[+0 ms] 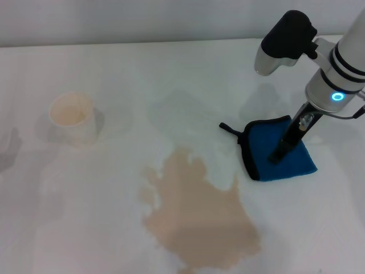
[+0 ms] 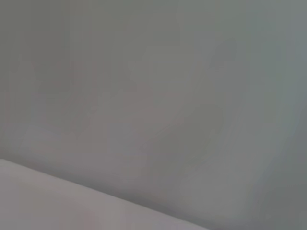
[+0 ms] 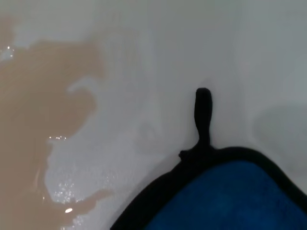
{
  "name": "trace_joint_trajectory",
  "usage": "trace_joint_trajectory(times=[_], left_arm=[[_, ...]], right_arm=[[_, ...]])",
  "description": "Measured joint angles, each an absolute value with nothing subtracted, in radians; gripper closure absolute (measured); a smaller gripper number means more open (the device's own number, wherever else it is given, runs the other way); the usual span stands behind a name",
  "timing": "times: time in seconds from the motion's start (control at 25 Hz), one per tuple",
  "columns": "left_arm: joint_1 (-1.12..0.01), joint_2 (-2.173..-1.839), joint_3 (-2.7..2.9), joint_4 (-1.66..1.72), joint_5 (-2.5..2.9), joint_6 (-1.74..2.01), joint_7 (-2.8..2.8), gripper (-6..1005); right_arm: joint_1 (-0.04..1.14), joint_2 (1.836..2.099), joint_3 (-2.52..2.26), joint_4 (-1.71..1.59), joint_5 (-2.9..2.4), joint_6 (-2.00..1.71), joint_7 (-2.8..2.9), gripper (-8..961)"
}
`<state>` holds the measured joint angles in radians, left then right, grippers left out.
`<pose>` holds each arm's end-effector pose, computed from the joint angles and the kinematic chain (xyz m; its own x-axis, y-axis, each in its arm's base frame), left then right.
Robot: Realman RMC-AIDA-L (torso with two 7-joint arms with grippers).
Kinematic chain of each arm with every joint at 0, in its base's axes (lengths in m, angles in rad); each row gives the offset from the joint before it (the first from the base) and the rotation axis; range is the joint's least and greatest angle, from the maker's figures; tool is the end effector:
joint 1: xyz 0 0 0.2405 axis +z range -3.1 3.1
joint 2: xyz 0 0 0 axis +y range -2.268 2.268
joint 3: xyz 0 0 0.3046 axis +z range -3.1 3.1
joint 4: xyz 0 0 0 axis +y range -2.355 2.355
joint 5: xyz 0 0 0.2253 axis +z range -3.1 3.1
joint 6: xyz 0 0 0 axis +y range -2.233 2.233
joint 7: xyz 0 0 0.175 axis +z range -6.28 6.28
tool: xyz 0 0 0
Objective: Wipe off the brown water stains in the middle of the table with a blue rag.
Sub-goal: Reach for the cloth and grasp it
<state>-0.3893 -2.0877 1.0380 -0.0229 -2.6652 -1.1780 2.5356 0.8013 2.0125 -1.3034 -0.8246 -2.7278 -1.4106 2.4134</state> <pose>-0.4262 0.3430 -0.0511 0.4412 0.1399 0.8865 0.8974 -0.0715 -0.4353 0.2914 0.4361 -0.0546 0.6162 -0.6814 0.3949 -0.5086 -0.7271 -0.4610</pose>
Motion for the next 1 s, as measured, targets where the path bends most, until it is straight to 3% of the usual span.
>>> trace_joint_trajectory(times=[1.0], left_arm=[[-0.405,-2.089,1.035,-0.026,-2.663,-1.175,2.536,107]], right_arm=[[0.799,2.017,-1.312,-0.767,-2.73,-1.354,2.418,176]])
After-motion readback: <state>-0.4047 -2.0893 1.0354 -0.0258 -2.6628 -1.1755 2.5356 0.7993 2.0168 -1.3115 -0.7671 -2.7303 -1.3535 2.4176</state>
